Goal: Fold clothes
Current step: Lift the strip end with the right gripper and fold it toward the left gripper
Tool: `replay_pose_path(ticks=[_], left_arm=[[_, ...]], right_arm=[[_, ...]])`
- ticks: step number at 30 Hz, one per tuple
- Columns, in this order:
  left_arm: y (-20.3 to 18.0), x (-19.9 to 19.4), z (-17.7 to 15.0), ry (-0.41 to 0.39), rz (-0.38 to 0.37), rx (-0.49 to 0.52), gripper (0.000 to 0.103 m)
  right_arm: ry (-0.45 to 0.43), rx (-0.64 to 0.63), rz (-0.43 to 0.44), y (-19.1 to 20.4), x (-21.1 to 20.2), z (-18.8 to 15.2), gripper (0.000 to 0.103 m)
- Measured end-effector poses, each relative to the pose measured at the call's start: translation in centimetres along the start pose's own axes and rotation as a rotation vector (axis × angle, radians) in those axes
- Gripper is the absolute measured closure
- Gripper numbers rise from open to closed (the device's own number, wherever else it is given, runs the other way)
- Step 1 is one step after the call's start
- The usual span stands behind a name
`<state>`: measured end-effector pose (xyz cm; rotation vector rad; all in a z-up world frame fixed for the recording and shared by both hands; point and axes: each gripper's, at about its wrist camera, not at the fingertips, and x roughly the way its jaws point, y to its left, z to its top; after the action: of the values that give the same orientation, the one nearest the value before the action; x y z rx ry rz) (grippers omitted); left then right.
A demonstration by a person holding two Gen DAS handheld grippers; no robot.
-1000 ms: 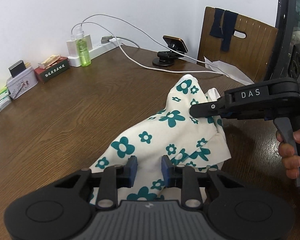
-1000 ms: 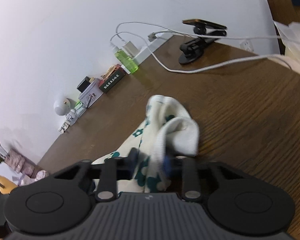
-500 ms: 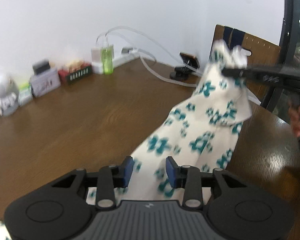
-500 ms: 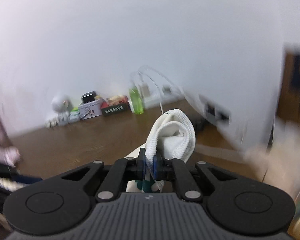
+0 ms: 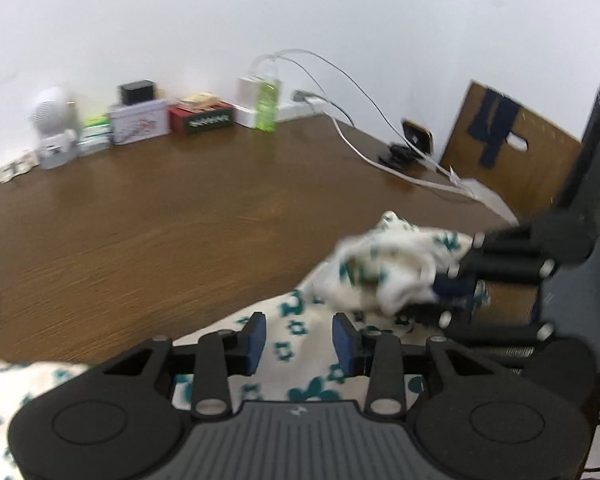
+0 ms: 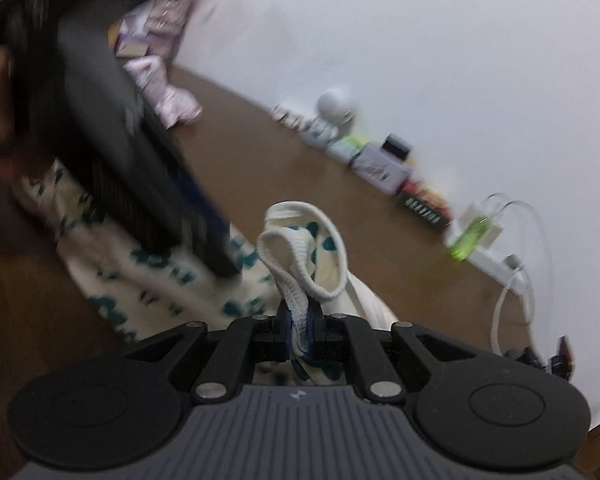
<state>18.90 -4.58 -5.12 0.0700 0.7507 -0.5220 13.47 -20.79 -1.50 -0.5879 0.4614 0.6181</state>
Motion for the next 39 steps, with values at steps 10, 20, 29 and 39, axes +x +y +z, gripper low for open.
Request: replay_pose_path(ticks=[10, 20, 29, 39], left_arm=[[-4.3, 0.3, 3.1, -0.084, -0.168, 0.131, 0.075], [-2.9, 5.1, 2.2, 0.068, -0.148, 0.041, 0.088], [-3.5, 4.8, 1.2, 0.061, -0.116, 0.090, 0.088], [-4.2, 3.9, 0.9, 0.043, -0.086, 0.130, 0.085]], right_arm=[[0.029, -0.071, -0.032, 2.7, 1.5, -1.1, 0.092], [-0.029, 0.154, 0.253, -2.5, -4.6, -2.6, 0.037], [-0.061, 0.490, 0.129, -11.3, -3.0, -4.5, 0.084], [-0.022, 0.597, 0.189, -9.5, 0.2, -6.3, 0.089]])
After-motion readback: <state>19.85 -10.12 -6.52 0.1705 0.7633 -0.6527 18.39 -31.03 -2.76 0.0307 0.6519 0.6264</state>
